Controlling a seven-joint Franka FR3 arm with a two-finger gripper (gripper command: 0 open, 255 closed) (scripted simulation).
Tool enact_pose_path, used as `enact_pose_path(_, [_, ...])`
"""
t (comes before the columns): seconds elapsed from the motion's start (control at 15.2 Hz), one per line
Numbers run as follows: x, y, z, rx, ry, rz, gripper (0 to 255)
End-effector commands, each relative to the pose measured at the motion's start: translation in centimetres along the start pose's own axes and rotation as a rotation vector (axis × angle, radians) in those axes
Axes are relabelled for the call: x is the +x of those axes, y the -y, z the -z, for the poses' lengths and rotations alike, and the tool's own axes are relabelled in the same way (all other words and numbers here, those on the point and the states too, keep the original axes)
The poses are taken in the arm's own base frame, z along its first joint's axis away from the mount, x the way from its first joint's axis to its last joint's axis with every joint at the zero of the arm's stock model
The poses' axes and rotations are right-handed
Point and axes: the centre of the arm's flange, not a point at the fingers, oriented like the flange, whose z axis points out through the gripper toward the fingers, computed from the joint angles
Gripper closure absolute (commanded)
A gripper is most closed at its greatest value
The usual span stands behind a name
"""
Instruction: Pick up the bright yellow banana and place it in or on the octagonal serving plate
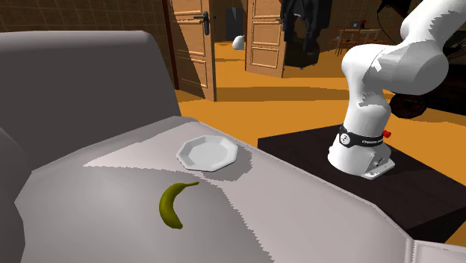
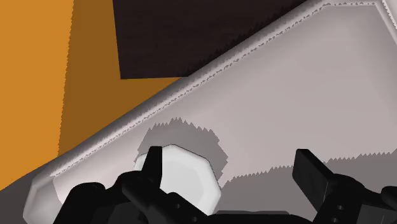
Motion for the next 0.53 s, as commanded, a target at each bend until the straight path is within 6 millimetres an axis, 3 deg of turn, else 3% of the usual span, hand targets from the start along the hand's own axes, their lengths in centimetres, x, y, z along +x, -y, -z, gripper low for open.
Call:
enact_pose_path(0.0, [0.0, 0.0, 0.0, 0.0, 0.0, 0.0, 0])
enact_pose_path(0.46, [7.5, -0.4, -5.3, 0.036, -0.007, 0.101, 0])
